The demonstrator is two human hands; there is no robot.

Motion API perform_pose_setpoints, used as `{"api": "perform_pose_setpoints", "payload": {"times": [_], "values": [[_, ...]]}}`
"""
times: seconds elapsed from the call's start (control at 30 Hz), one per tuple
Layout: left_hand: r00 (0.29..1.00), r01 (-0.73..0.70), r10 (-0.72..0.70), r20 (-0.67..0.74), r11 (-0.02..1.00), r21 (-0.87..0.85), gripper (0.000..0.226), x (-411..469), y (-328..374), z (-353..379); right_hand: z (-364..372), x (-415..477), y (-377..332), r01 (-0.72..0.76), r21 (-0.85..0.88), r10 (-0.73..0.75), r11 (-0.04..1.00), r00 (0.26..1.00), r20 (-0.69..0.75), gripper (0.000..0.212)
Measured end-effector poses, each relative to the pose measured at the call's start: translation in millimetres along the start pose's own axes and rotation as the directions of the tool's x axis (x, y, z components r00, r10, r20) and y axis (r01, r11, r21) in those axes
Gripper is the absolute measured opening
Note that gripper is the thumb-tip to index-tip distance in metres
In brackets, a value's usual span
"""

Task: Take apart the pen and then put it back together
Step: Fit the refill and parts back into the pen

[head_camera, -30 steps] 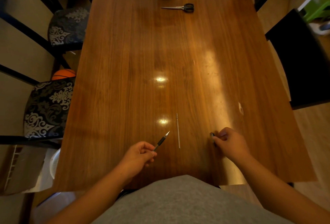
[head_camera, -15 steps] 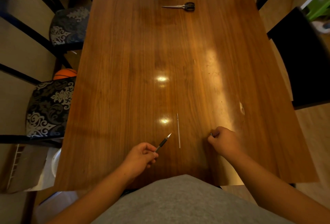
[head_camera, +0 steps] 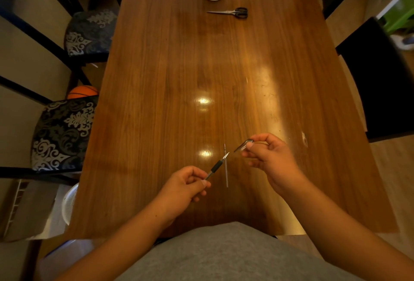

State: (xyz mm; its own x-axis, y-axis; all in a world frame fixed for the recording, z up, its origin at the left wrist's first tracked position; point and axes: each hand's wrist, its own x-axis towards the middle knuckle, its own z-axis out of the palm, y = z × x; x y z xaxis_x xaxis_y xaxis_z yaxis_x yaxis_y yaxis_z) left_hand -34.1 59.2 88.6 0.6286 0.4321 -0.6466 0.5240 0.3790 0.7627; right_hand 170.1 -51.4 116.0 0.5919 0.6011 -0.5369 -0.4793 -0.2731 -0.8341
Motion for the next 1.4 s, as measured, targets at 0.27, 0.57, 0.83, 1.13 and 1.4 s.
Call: {"api": "perform_pose_setpoints", "payload": {"times": [0.27,0.57,0.83,1.13,1.4], "values": [[0.998,-0.064,0.065,0.029,0.998,-0.015,0.012,-8,10,1,13,-13,-16,0.081,-0.009,-0.08,0.997,0.996,0.038,0.013],[0.995,-0.084,0.084,0.045,0.996,-0.011,0.017,-17,10,2,18,-23,-13,0.161,-0.148,-0.144,0.976,0.983,0.114,0.016],[0.994,-0.102,0.103,0.027,0.994,-0.033,0.019,-24,18,6,23,-31,-11,0.213,-0.186,-0.184,0.959,0.97,0.16,0.015],[0.966,0.0,0.102,0.236,0.917,-0.399,0.023,-31,38,8,29,-36,-26,0.321,-0.06,-0.31,0.945,0.939,0.148,0.018],[0.955,-0.003,0.144,0.261,0.88,-0.475,0.014,-42,56,8,32,-41,-34,0.361,0.033,-0.362,0.932,0.92,0.152,0.018]]}}
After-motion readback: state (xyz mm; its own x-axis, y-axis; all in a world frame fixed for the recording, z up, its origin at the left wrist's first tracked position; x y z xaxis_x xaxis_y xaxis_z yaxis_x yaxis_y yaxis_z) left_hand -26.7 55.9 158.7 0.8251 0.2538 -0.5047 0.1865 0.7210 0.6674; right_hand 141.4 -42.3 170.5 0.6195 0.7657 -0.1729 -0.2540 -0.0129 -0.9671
